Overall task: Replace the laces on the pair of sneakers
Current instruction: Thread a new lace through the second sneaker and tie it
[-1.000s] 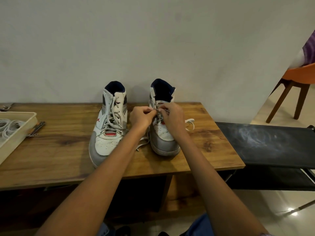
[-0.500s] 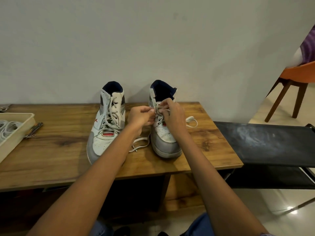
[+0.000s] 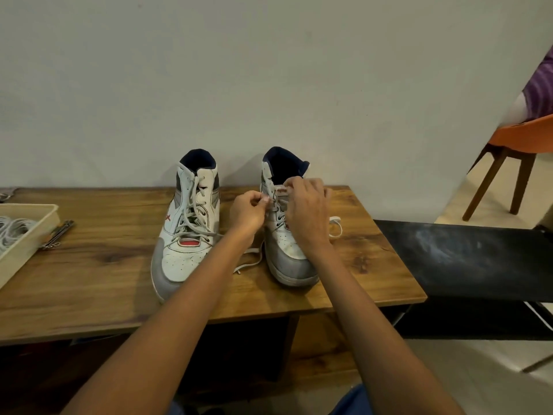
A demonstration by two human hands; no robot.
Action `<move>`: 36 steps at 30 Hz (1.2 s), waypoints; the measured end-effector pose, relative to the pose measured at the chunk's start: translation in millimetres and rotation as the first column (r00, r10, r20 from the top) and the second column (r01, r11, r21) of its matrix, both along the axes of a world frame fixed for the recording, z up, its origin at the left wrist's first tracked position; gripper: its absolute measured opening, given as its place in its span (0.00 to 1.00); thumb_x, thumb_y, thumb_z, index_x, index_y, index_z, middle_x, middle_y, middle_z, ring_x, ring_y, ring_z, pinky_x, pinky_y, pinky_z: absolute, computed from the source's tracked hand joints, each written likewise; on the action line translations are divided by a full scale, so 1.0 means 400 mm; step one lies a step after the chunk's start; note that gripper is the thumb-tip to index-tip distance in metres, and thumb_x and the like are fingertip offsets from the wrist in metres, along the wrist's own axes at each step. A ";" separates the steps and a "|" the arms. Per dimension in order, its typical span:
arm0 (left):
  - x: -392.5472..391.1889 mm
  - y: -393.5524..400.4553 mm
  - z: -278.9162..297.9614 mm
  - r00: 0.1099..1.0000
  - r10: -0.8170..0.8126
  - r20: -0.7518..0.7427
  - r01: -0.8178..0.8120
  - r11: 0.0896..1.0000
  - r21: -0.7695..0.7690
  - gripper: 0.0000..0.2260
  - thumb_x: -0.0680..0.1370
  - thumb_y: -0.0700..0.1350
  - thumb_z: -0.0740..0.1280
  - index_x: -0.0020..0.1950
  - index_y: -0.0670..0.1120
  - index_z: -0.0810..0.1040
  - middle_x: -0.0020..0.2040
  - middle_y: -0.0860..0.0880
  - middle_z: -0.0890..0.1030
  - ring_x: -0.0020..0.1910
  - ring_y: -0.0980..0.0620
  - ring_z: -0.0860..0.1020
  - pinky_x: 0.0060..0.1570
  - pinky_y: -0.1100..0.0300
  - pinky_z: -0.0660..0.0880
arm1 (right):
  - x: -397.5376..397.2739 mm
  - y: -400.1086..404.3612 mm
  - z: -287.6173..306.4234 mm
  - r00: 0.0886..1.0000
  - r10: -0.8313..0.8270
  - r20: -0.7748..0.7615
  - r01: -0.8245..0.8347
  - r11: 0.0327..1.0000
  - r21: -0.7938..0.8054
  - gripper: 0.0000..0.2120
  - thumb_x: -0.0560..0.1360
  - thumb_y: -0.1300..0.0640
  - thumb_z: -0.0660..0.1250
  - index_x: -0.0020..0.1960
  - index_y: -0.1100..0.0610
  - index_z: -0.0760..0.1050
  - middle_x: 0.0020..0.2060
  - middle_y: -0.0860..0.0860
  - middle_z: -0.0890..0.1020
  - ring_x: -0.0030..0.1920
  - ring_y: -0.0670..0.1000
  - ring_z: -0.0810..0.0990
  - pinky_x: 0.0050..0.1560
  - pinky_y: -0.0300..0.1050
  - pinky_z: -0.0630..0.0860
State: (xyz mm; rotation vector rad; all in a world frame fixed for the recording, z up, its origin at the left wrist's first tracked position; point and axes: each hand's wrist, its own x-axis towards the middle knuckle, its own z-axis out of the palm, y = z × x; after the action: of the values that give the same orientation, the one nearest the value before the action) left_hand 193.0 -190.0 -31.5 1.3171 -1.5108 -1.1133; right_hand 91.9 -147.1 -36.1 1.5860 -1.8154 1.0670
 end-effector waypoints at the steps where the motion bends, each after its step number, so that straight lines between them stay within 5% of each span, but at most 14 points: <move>1: -0.001 0.005 0.004 1.000 0.020 0.003 -0.020 1.000 -0.005 0.05 0.80 0.42 0.61 0.47 0.46 0.77 0.42 0.51 0.77 0.41 0.53 0.74 0.42 0.58 0.72 | -0.003 -0.001 -0.001 0.999 -0.052 -0.006 0.052 0.998 -0.040 0.09 0.69 0.67 0.64 0.47 0.58 0.78 0.42 0.53 0.81 0.44 0.55 0.76 0.43 0.44 0.60; 4: -0.003 0.019 0.035 0.900 0.179 -0.398 -0.130 0.981 0.146 0.09 0.79 0.35 0.57 0.43 0.41 0.75 0.37 0.48 0.78 0.38 0.50 0.77 0.41 0.57 0.76 | -0.014 -0.003 -0.015 0.987 -0.155 0.041 0.153 0.987 0.038 0.10 0.69 0.66 0.66 0.48 0.58 0.79 0.50 0.55 0.81 0.50 0.57 0.76 0.45 0.48 0.65; 7: 0.042 0.002 0.102 0.425 0.323 -0.846 -0.083 0.944 0.319 0.12 0.79 0.33 0.51 0.38 0.43 0.68 0.31 0.49 0.74 0.25 0.55 0.74 0.30 0.65 0.75 | -0.020 -0.006 -0.028 0.979 -0.171 0.111 0.161 0.982 0.096 0.08 0.75 0.60 0.62 0.49 0.58 0.79 0.49 0.54 0.81 0.50 0.57 0.75 0.45 0.49 0.62; 9: 0.077 -0.018 0.125 0.431 0.293 -0.854 -0.065 0.953 0.294 0.13 0.79 0.35 0.50 0.37 0.46 0.65 0.26 0.52 0.71 0.19 0.59 0.65 0.20 0.68 0.62 | -0.017 -0.005 -0.028 0.977 -0.166 0.134 0.158 0.985 0.067 0.12 0.78 0.57 0.57 0.49 0.58 0.79 0.47 0.53 0.81 0.48 0.55 0.74 0.44 0.48 0.59; 12: 0.078 -0.001 0.108 0.992 0.069 -0.104 -0.069 0.998 0.004 0.14 0.82 0.45 0.54 0.40 0.44 0.72 0.32 0.51 0.73 0.25 0.57 0.67 0.23 0.68 0.63 | -0.017 -0.004 -0.025 0.966 -0.132 0.223 0.134 0.991 0.006 0.14 0.79 0.55 0.54 0.48 0.58 0.78 0.43 0.53 0.80 0.45 0.53 0.73 0.44 0.45 0.57; 15: 0.045 0.018 0.049 0.859 -0.117 0.498 0.241 0.951 -0.193 0.13 0.79 0.53 0.61 0.49 0.44 0.79 0.40 0.51 0.78 0.36 0.55 0.74 0.31 0.69 0.66 | -0.017 -0.007 -0.030 0.960 -0.095 0.265 0.104 0.994 -0.022 0.14 0.79 0.55 0.54 0.46 0.57 0.77 0.41 0.52 0.80 0.44 0.51 0.72 0.44 0.44 0.57; 19: 0.043 0.017 0.042 0.864 0.014 0.503 0.165 0.936 -0.310 0.09 0.79 0.48 0.62 0.49 0.48 0.81 0.38 0.51 0.80 0.29 0.57 0.69 0.30 0.63 0.63 | -0.018 -0.006 -0.030 0.957 -0.077 0.280 0.094 0.995 -0.045 0.14 0.79 0.56 0.54 0.46 0.57 0.78 0.40 0.51 0.80 0.43 0.50 0.71 0.42 0.41 0.51; 23: 0.049 0.017 0.100 0.982 0.090 -0.163 -0.130 0.959 -0.253 0.10 0.81 0.41 0.58 0.42 0.49 0.75 0.35 0.54 0.77 0.29 0.58 0.71 0.28 0.69 0.66 | -0.021 -0.006 -0.034 0.950 -0.072 0.304 0.083 0.996 -0.025 0.15 0.80 0.54 0.53 0.46 0.57 0.78 0.42 0.50 0.80 0.44 0.48 0.70 0.43 0.42 0.51; 25: 0.071 0.000 0.151 0.686 0.146 -0.712 -0.121 0.989 0.087 0.13 0.82 0.40 0.54 0.40 0.47 0.72 0.38 0.51 0.80 0.35 0.54 0.78 0.34 0.66 0.75 | -0.022 -0.007 -0.035 0.945 -0.058 0.323 0.066 0.998 -0.014 0.16 0.80 0.53 0.52 0.48 0.56 0.78 0.44 0.50 0.80 0.46 0.48 0.70 0.44 0.42 0.52; 27: 0.086 -0.013 0.165 0.386 0.211 -0.898 0.048 0.968 0.247 0.14 0.82 0.39 0.52 0.38 0.46 0.68 0.34 0.49 0.77 0.27 0.55 0.75 0.29 0.64 0.74 | -0.024 -0.007 -0.034 0.934 -0.046 0.355 0.051 0.999 -0.006 0.18 0.80 0.52 0.51 0.49 0.56 0.78 0.45 0.50 0.80 0.47 0.48 0.71 0.45 0.42 0.54; 29: 0.083 -0.014 0.153 0.596 0.192 -0.780 0.032 0.964 0.262 0.13 0.83 0.44 0.52 0.39 0.47 0.67 0.32 0.50 0.70 0.19 0.60 0.65 0.20 0.68 0.63 | -0.023 -0.008 -0.033 0.921 -0.034 0.387 0.039 0.999 -0.006 0.18 0.79 0.52 0.50 0.48 0.57 0.78 0.45 0.50 0.80 0.46 0.47 0.69 0.45 0.42 0.54; 32: 0.067 0.004 0.104 0.996 0.005 -0.094 -0.007 1.000 -0.013 0.15 0.80 0.55 0.57 0.58 0.46 0.70 0.42 0.51 0.77 0.31 0.59 0.73 0.27 0.70 0.65 | -0.023 -0.008 -0.032 0.904 -0.017 0.428 0.024 1.000 -0.011 0.17 0.79 0.52 0.50 0.47 0.56 0.77 0.44 0.50 0.80 0.46 0.46 0.68 0.46 0.43 0.56; 34: 0.055 0.001 0.059 0.926 -0.074 0.370 0.157 0.967 -0.202 0.19 0.77 0.55 0.63 0.64 0.46 0.71 0.53 0.50 0.78 0.47 0.54 0.77 0.40 0.65 0.70 | -0.023 -0.009 -0.034 0.898 -0.006 0.440 0.015 1.000 -0.015 0.17 0.79 0.52 0.51 0.48 0.56 0.77 0.44 0.50 0.80 0.46 0.46 0.69 0.46 0.44 0.58; 36: 0.044 0.009 0.044 0.846 -0.003 0.533 0.200 0.929 -0.312 0.15 0.77 0.52 0.65 0.60 0.47 0.77 0.55 0.49 0.81 0.49 0.52 0.78 0.42 0.64 0.70 | -0.022 -0.009 -0.035 0.897 -0.004 0.442 0.010 1.000 -0.012 0.18 0.79 0.52 0.50 0.48 0.56 0.77 0.44 0.50 0.80 0.47 0.48 0.71 0.47 0.45 0.59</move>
State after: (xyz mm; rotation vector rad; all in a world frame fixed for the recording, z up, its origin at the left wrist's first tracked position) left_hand 210.4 -186.3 -13.9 1.3500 -2.0922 -0.5016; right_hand 83.0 -150.7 -50.0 1.4041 -2.0883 1.5322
